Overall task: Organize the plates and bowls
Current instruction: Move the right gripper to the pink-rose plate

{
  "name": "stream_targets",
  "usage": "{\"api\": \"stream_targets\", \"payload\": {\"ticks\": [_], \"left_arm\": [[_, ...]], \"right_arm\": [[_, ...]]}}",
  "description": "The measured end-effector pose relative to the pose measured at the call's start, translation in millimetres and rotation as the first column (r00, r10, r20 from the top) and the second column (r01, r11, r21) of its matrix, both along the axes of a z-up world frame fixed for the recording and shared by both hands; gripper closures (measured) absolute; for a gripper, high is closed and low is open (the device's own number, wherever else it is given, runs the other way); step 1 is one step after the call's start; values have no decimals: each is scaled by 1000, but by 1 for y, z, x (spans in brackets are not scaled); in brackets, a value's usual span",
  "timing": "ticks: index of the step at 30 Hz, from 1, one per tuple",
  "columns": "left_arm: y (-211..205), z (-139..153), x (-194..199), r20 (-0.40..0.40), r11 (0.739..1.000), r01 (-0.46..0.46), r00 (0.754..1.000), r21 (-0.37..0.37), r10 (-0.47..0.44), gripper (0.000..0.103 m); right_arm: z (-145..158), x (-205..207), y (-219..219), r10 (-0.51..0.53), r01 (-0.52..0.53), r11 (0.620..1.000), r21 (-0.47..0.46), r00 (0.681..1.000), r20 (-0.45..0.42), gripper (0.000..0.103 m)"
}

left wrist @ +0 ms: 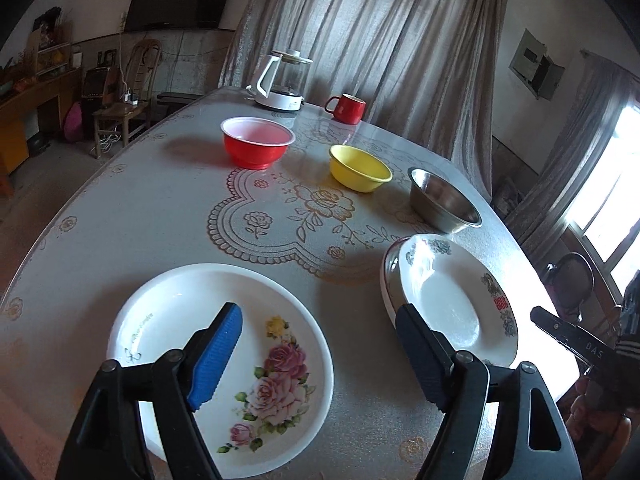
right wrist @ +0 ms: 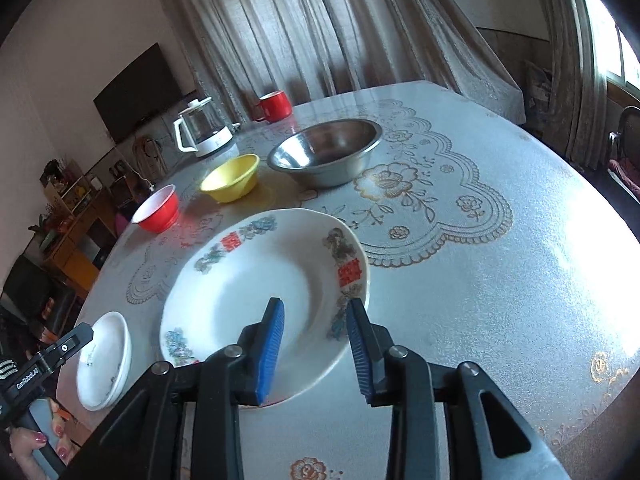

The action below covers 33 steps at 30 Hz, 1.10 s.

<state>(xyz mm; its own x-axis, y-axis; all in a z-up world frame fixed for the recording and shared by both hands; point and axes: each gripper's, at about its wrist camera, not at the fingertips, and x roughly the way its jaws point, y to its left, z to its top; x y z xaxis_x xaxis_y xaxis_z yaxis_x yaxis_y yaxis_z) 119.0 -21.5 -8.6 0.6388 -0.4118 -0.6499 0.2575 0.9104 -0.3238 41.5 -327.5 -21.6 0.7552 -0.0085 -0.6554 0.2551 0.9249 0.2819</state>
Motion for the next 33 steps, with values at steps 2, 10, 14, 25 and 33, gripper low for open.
{"api": "stream_targets", "payload": {"ticks": [2,10,14,25,33], "left_arm": [[14,3,2,6,1000,-31,1000,2,31,23],[76,9,7,19,986,-167,986,19,167,11],[99,6,8,16,976,-211,978,59,210,8],[112,-24,16,-46,975,-174,982,136,181,6],[109,-37,21,-84,984,-121,988,131,132,17]], "right_arm": [[8,3,15,45,-45,999,-12,999,20,67],[19,24,94,290,-289,956,-48,957,29,64],[10,39,129,379,-379,925,-37,925,-4,63],[-28,77,206,475,-493,867,-76,862,-177,62],[-42,88,210,463,-482,875,-46,861,-212,62]]}}
